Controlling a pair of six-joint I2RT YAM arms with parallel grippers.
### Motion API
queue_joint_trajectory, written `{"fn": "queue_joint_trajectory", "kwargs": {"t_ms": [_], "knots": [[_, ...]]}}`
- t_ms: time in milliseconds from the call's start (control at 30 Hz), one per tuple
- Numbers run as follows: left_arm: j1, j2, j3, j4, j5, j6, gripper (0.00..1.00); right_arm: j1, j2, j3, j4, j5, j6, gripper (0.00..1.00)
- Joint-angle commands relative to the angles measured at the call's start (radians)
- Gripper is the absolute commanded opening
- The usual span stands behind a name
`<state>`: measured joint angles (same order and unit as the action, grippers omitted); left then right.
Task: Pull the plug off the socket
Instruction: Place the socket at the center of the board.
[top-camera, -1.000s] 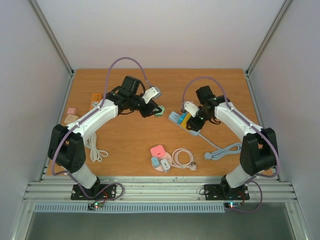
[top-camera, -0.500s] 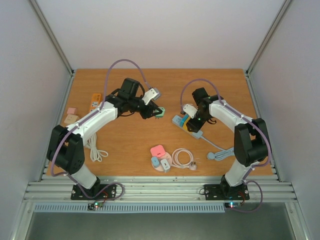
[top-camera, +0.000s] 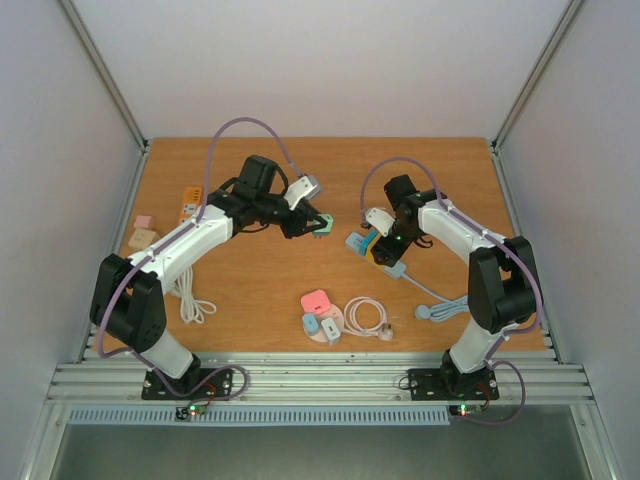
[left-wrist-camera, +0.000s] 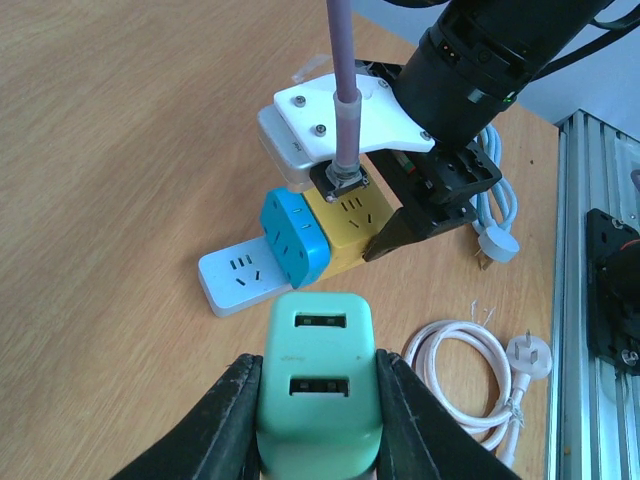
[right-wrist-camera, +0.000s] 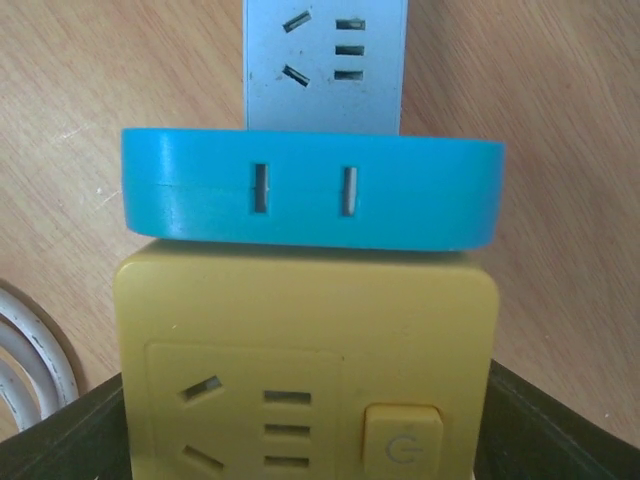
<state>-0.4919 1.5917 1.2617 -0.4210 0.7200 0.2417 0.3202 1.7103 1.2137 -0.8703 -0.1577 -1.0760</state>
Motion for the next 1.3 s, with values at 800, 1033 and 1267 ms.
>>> {"fn": "queue_joint_trajectory", "kwargs": {"t_ms": [800, 1033, 1267], "knots": [[-0.069, -0.074, 0.001, -0.101, 0.362, 0.189, 0.01, -0.001, -0.214, 0.134, -0.362, -0.894, -0.219, 0.73], [-0.086, -0.062, -0.005, -0.050, 0.333, 0.147, 0.00, 0.002, -0.200, 0.153, -0.414, -1.023, -0.248, 0.64], [-0.101, -0.054, -0.005, -0.026, 0.364, 0.085, 0.01, 0.014, -0.188, 0.132, -0.342, -0.983, -0.184, 0.58]]}}
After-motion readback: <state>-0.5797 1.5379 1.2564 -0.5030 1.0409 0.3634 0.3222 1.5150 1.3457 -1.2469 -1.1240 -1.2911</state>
